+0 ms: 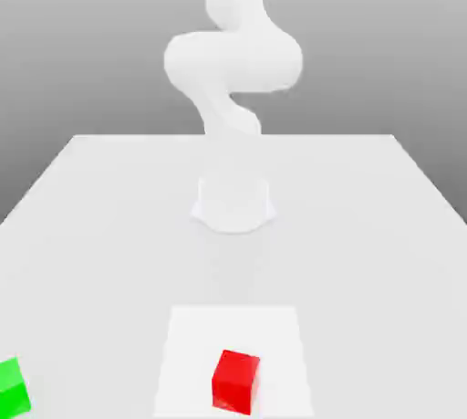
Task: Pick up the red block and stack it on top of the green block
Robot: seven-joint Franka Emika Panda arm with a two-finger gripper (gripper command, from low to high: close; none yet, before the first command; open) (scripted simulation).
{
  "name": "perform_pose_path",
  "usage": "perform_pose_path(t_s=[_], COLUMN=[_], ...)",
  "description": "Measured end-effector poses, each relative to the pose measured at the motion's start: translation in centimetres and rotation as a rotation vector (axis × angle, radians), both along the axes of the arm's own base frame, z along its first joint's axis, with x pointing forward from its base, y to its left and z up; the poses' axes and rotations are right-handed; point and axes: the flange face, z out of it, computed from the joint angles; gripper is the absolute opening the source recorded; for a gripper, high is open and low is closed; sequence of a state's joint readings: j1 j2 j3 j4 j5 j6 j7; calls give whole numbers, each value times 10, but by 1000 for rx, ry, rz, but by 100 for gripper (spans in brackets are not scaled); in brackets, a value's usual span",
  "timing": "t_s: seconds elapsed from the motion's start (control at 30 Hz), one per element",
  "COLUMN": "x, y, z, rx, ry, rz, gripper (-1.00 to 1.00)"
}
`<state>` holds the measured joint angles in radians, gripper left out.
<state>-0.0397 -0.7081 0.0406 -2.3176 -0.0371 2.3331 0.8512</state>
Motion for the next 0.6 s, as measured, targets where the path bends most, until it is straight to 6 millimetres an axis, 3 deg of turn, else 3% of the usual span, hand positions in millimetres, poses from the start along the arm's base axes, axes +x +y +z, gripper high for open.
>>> perform_pose_path(t_s=[0.13,0.3,0.43,0.6], x=[49,90,108,112], y=[2,-3,-9,-13], z=[-71,-165,-243,-337], rx=[-33,-47,-36,7], ry=[124,271,386,523], rz=[-66,-128,-165,-198], gripper=[0,0,0,0])
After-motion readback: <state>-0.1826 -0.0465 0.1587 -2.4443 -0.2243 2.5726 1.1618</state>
